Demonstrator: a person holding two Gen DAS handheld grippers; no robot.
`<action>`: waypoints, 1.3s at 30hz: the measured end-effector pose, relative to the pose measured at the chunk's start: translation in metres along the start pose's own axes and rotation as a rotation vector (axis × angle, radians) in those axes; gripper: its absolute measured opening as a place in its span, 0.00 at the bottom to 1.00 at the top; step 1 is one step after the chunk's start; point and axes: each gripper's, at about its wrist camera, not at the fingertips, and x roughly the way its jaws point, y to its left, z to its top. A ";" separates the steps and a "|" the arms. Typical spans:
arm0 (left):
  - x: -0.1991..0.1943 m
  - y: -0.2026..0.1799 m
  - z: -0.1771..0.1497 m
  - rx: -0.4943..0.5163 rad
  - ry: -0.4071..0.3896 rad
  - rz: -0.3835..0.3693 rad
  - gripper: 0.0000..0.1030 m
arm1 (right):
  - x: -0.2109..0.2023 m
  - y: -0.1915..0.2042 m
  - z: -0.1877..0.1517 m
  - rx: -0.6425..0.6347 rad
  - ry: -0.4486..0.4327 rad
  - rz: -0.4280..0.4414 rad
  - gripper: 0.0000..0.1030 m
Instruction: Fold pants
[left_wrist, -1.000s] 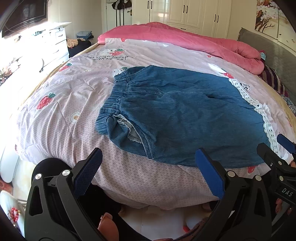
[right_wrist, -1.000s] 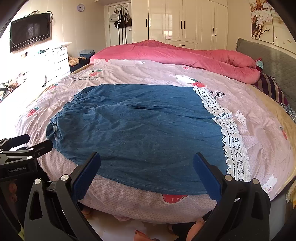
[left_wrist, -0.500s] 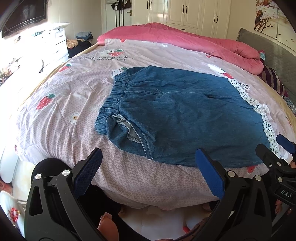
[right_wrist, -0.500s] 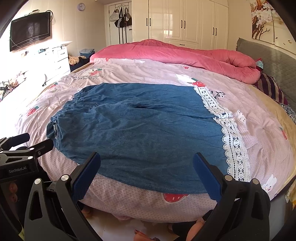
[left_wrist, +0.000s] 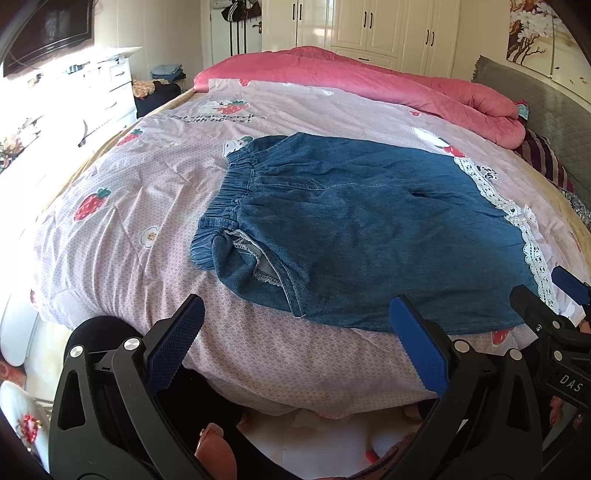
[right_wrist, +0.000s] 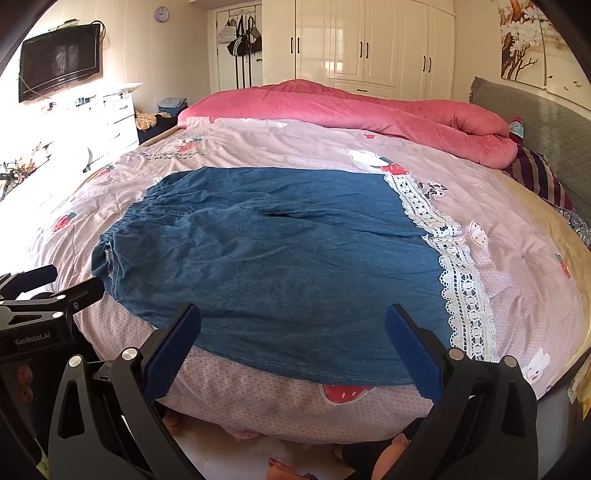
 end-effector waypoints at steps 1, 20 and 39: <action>0.000 0.000 0.000 0.000 -0.001 -0.001 0.92 | 0.000 0.000 0.000 -0.003 0.000 -0.001 0.96; 0.004 0.000 0.001 0.002 0.011 0.005 0.92 | 0.007 0.002 0.000 -0.002 0.020 0.005 0.96; 0.044 0.019 0.054 0.001 0.019 0.024 0.92 | 0.057 0.002 0.038 -0.053 0.083 0.032 0.96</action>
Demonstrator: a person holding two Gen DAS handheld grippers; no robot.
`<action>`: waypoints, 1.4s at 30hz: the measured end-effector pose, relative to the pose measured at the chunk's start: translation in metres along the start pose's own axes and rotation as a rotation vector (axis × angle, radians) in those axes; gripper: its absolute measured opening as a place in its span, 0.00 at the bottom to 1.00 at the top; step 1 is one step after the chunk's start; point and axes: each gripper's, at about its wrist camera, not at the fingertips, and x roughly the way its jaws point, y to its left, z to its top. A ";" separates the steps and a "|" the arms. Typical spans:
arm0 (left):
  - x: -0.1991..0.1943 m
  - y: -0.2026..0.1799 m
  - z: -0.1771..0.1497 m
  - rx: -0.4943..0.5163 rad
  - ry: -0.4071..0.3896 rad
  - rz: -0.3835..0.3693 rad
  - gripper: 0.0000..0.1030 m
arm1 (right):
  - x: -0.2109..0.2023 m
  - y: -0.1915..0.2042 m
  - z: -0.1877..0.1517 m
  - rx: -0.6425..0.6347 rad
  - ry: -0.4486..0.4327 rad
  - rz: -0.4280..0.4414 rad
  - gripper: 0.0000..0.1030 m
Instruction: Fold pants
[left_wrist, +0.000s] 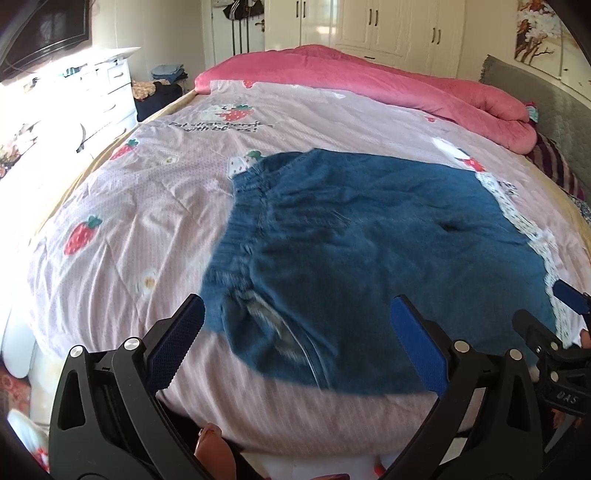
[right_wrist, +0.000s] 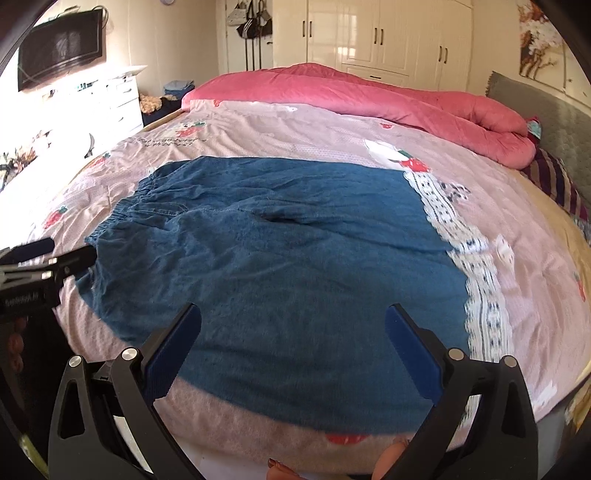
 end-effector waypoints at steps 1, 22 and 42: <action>0.005 0.002 0.006 -0.003 0.003 -0.007 0.92 | 0.005 0.001 0.005 -0.007 0.006 0.008 0.96; 0.160 0.054 0.126 0.079 0.116 -0.010 0.92 | 0.173 0.009 0.156 -0.214 0.159 0.195 0.96; 0.152 0.063 0.142 0.106 0.010 -0.241 0.04 | 0.245 0.064 0.201 -0.583 0.235 0.327 0.95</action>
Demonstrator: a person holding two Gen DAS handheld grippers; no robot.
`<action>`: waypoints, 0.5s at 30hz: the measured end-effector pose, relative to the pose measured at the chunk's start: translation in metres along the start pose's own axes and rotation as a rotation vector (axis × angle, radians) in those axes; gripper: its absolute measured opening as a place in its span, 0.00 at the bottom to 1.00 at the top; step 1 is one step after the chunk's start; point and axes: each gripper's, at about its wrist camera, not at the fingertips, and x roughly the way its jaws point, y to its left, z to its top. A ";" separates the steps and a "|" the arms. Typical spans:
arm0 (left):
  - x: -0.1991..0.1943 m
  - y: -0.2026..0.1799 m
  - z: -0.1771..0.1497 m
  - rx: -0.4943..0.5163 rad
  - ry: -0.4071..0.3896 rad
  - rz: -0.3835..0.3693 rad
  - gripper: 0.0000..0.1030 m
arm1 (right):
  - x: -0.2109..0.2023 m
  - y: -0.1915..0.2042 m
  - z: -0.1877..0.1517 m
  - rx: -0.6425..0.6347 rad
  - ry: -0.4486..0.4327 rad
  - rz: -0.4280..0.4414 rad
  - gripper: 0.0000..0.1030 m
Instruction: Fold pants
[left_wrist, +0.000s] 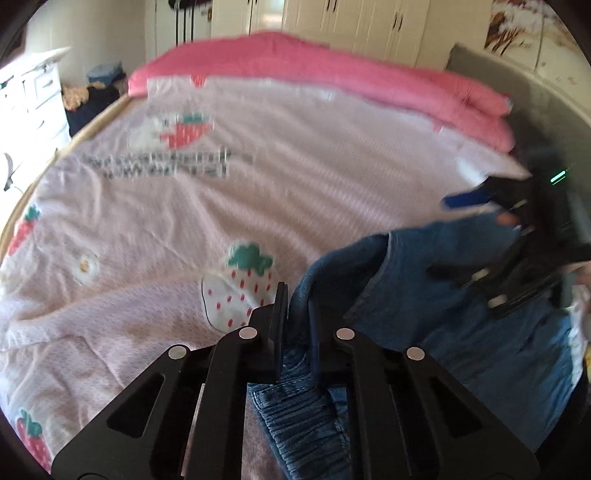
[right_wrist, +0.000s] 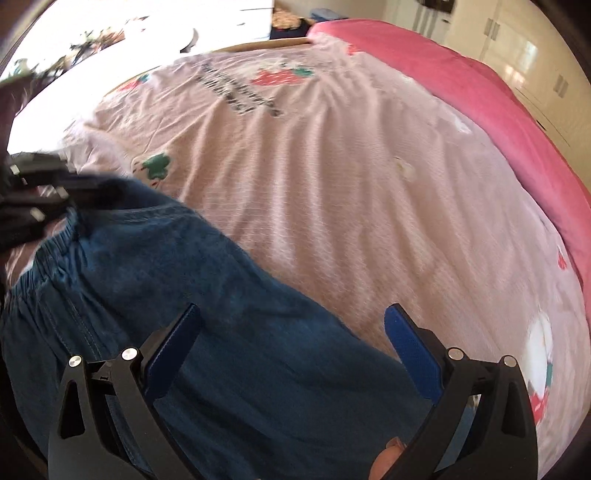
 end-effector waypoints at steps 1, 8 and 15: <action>-0.004 -0.001 0.002 0.003 -0.012 -0.006 0.04 | 0.003 0.002 0.001 -0.014 0.008 -0.001 0.94; -0.022 -0.012 -0.002 0.047 -0.055 -0.015 0.04 | -0.013 0.017 -0.003 -0.035 -0.029 0.046 0.11; -0.048 -0.018 -0.013 0.054 -0.095 -0.023 0.04 | -0.068 0.031 -0.028 0.048 -0.152 0.036 0.03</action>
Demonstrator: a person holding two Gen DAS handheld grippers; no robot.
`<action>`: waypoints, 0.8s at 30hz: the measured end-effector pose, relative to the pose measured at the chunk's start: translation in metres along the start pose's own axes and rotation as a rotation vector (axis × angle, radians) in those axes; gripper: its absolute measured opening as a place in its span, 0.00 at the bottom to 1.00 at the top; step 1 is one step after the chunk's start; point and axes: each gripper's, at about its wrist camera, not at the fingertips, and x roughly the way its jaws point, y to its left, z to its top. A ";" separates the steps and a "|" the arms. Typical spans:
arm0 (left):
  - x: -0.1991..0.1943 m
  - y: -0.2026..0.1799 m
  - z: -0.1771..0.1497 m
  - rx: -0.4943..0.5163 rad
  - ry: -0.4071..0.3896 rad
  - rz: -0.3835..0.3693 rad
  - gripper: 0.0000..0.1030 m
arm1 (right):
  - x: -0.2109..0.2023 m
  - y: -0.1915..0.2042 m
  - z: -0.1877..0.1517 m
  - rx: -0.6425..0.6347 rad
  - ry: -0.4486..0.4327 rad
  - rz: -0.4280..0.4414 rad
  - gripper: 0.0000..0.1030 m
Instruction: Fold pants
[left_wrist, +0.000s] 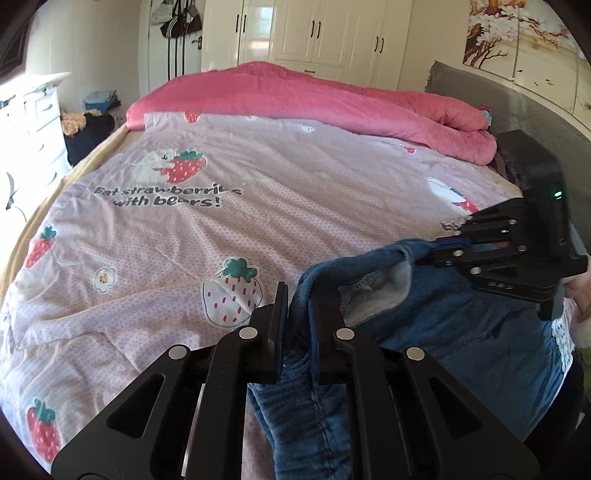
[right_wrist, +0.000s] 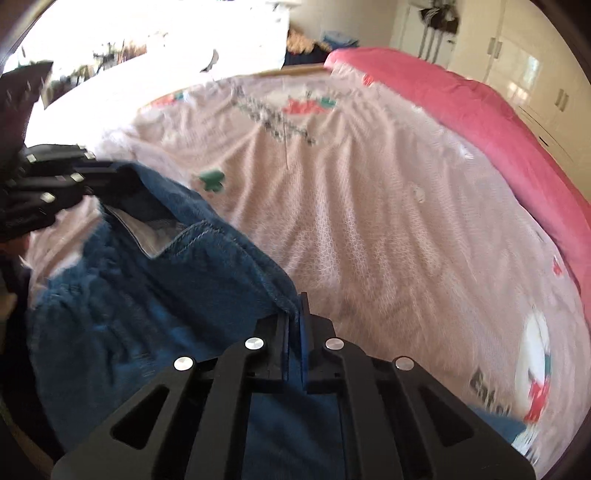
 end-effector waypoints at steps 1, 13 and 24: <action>-0.006 -0.003 -0.001 0.010 -0.011 -0.001 0.04 | -0.010 0.004 -0.004 0.009 -0.016 -0.001 0.03; -0.087 -0.032 -0.048 0.014 -0.137 -0.001 0.04 | -0.093 0.089 -0.076 0.122 -0.132 0.098 0.03; -0.104 -0.043 -0.116 0.046 -0.005 0.025 0.06 | -0.077 0.145 -0.127 0.093 -0.043 0.113 0.04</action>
